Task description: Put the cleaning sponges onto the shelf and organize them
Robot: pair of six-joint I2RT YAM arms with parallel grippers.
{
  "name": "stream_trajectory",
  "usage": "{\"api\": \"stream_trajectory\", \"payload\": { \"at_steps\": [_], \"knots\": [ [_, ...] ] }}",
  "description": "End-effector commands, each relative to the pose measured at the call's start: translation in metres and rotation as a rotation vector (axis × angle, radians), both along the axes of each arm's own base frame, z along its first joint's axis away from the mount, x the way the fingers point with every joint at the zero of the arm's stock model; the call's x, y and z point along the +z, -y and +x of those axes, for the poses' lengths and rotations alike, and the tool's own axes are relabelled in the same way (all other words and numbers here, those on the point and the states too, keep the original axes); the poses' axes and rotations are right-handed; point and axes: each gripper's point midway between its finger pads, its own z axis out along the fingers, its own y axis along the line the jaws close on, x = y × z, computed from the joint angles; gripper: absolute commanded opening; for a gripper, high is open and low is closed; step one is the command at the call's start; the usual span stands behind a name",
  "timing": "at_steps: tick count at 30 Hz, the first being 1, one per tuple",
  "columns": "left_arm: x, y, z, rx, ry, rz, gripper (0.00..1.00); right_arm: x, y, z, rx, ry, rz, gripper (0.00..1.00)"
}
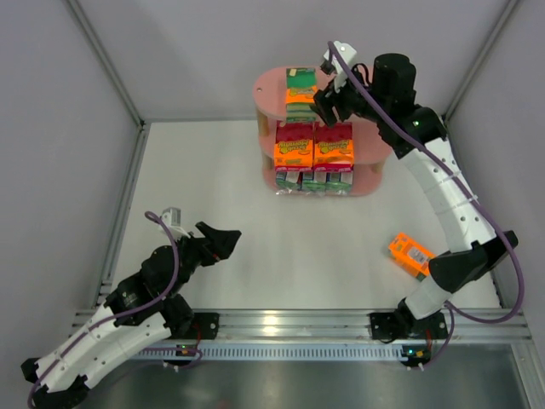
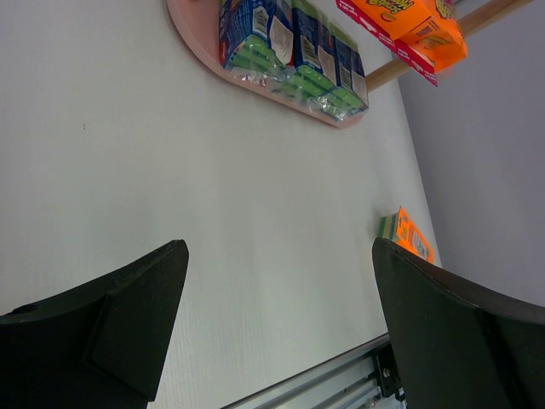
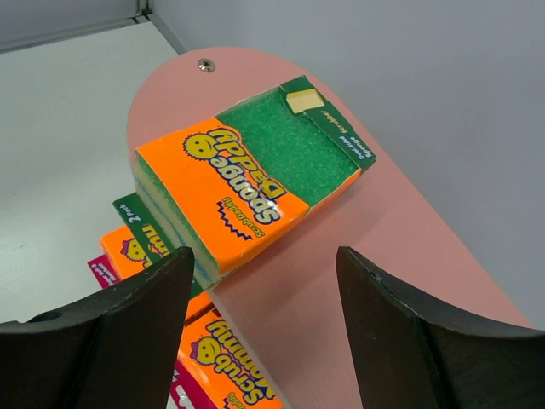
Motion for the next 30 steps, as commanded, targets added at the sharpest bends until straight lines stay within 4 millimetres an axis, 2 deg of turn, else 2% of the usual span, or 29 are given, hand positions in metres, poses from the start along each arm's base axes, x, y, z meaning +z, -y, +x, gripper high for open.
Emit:
{"api": "stream_trajectory", "payload": {
  "at_steps": [1,6,9,11,14,15,17,18,19,20,22,23,24,26,27,29,30],
  "knots": [
    [0.007,0.001,0.0,-0.004,0.021,-0.018,0.95,0.017,-0.011,-0.014,0.074,0.037,0.044,0.69],
    [0.009,0.001,-0.001,-0.014,0.031,-0.013,0.95,0.032,-0.012,-0.051,0.185,0.047,0.055,0.76],
    [0.013,0.003,-0.003,-0.041,0.048,0.002,0.96,0.046,0.006,-0.085,0.208,0.096,0.027,0.81],
    [0.015,0.006,-0.005,-0.075,0.065,0.032,0.97,0.023,0.017,-0.094,0.197,0.043,-0.015,0.82],
    [0.017,0.01,-0.007,-0.119,0.087,0.078,0.98,-0.022,0.051,-0.104,0.143,-0.064,-0.083,0.82],
    [0.014,0.012,-0.007,-0.13,0.081,0.098,0.98,-0.049,0.073,-0.104,0.098,-0.122,-0.116,0.82],
    [0.016,0.016,-0.008,-0.161,0.092,0.123,0.98,-0.087,0.098,-0.113,0.058,-0.234,-0.148,0.82],
    [0.013,0.019,-0.007,-0.173,0.088,0.148,0.98,-0.114,0.121,-0.118,0.012,-0.29,-0.166,0.81],
    [0.012,0.021,-0.006,-0.18,0.085,0.159,0.98,-0.128,0.134,-0.123,-0.013,-0.319,-0.183,0.81],
    [0.009,0.023,-0.005,-0.188,0.08,0.169,0.98,-0.145,0.157,-0.129,-0.073,-0.375,-0.197,0.82],
    [0.005,0.033,-0.005,-0.236,0.075,0.193,0.98,-0.175,0.176,-0.146,-0.102,-0.437,-0.243,0.82],
    [0.0,0.037,-0.004,-0.251,0.061,0.208,0.98,-0.187,0.195,-0.15,-0.166,-0.473,-0.26,0.82],
    [-0.001,0.043,-0.005,-0.279,0.065,0.208,0.98,-0.208,0.2,-0.164,-0.169,-0.52,-0.294,0.82],
    [-0.007,0.05,-0.005,-0.307,0.05,0.222,0.98,-0.227,0.211,-0.173,-0.208,-0.553,-0.342,0.83],
    [-0.007,0.055,-0.007,-0.332,0.051,0.213,0.98,-0.246,0.214,-0.18,-0.211,-0.596,-0.358,0.84],
    [-0.017,0.061,-0.008,-0.36,0.035,0.215,0.98,-0.264,0.222,-0.186,-0.239,-0.628,-0.398,0.86],
    [-0.018,0.064,-0.009,-0.371,0.031,0.206,0.98,-0.279,0.225,-0.193,-0.241,-0.658,-0.413,0.86]
  ]
}}
